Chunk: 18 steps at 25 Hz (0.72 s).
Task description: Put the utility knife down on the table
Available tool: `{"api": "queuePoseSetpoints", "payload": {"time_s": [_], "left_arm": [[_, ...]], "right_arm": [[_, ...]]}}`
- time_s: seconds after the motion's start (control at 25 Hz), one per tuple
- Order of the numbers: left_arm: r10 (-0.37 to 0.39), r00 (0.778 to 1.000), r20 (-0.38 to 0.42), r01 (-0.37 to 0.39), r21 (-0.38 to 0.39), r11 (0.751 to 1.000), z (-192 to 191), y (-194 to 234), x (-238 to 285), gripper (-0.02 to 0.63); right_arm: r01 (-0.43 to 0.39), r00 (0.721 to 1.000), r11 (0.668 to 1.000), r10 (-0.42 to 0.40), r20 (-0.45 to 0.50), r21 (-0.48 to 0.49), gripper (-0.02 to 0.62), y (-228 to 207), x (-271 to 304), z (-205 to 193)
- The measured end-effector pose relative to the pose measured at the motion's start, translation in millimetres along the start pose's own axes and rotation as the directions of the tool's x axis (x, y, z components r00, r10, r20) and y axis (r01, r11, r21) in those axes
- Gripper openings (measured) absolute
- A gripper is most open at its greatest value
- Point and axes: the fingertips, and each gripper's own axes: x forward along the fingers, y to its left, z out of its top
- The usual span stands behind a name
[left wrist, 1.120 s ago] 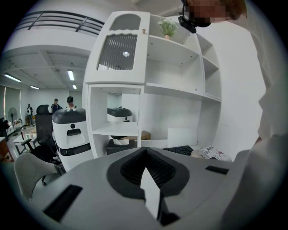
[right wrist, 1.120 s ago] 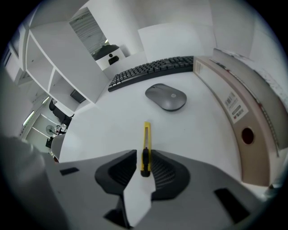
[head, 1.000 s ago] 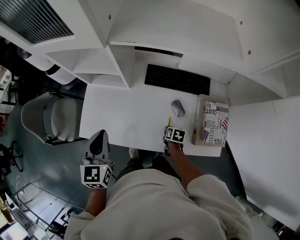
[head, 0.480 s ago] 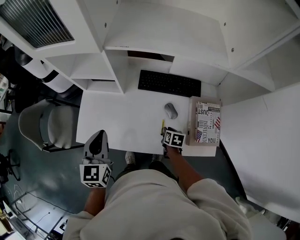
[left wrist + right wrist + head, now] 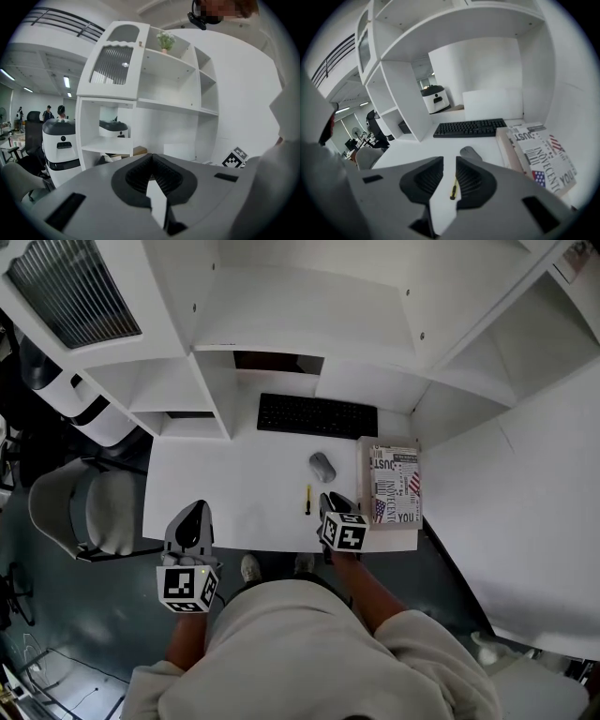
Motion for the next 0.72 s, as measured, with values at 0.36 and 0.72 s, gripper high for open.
{"api": "queuePoseSetpoints", "payload": {"time_s": [0.36, 0.72], "left_arm": [[-0.051, 0.998, 0.031, 0.05, 0.012, 0.999, 7.3, -22.5, -2.3, 0.0], [-0.084, 0.995, 0.053, 0.082, 0.024, 0.996, 12.6, -40.7, -11.9, 0.0]], "right_arm": [[0.021, 0.973, 0.994, 0.005, 0.231, -0.107, 0.08, 10.5, -74.7, 52.8], [0.064, 0.92, 0.983, 0.009, 0.391, -0.174, 0.068, 20.7, -141.1, 77.6]]}}
